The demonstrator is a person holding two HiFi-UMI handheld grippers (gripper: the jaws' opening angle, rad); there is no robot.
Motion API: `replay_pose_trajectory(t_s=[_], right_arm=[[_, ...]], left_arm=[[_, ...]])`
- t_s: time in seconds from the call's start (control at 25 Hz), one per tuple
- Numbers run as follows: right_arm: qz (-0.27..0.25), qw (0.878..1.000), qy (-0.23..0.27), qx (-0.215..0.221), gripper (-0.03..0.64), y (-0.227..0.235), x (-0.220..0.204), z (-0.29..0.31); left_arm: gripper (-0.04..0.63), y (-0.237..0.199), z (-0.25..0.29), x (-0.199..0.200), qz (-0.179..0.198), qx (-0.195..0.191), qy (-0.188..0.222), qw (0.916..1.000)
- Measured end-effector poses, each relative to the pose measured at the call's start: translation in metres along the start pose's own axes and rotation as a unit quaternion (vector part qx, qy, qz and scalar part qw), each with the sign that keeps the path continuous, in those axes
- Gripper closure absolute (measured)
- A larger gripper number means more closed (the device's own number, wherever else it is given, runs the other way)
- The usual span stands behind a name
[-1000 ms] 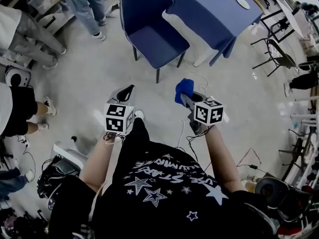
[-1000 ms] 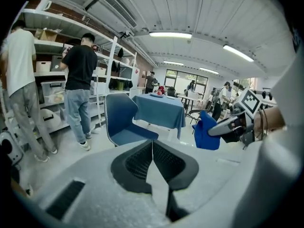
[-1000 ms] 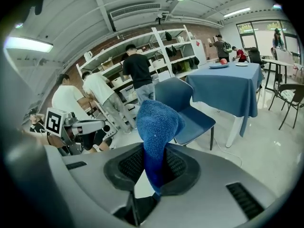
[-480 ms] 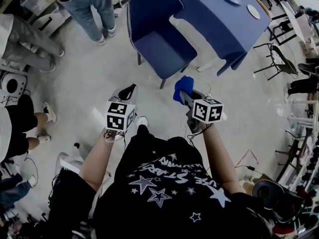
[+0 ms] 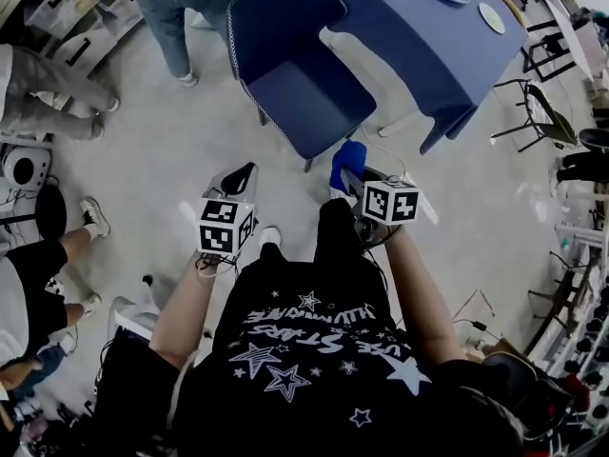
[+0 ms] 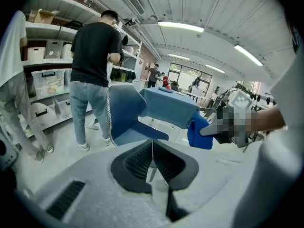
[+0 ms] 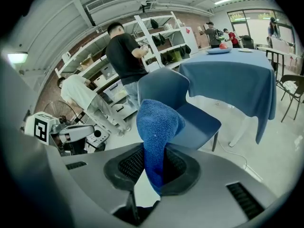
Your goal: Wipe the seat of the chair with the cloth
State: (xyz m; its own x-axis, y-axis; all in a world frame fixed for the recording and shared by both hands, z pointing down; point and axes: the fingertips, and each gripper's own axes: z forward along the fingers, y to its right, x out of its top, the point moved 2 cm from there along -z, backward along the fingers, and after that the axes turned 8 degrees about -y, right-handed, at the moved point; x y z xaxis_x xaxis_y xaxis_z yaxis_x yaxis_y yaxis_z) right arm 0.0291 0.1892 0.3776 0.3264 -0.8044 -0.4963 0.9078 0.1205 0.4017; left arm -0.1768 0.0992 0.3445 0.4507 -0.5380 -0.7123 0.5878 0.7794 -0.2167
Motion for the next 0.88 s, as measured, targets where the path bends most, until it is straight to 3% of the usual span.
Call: replay_pose_trajectory(t_s=[0.2, 0.4, 0.72, 0.88], right_arm=[[-0.029, 0.998, -0.041, 0.045, 0.543, 0.033, 0.043, 0.048], [-0.076, 0.989, -0.099, 0.076, 0.545, 0.079, 0.092, 0.092], [-0.126, 0.968, -0.174, 0.129, 0.545, 0.130, 0.141, 0.176], [-0.180, 0.945, -0.219, 0.163, 0.545, 0.121, 0.148, 0.215]], left_arm=[[0.574, -0.012, 0.032, 0.021, -0.038, 0.058, -0.010, 0.9975], [0.574, -0.004, 0.078, 0.041, -0.100, 0.113, -0.029, 0.9882], [0.574, -0.015, 0.128, 0.067, -0.180, 0.214, -0.020, 0.9598], [0.574, -0.023, 0.140, 0.058, -0.225, 0.250, -0.024, 0.9412]])
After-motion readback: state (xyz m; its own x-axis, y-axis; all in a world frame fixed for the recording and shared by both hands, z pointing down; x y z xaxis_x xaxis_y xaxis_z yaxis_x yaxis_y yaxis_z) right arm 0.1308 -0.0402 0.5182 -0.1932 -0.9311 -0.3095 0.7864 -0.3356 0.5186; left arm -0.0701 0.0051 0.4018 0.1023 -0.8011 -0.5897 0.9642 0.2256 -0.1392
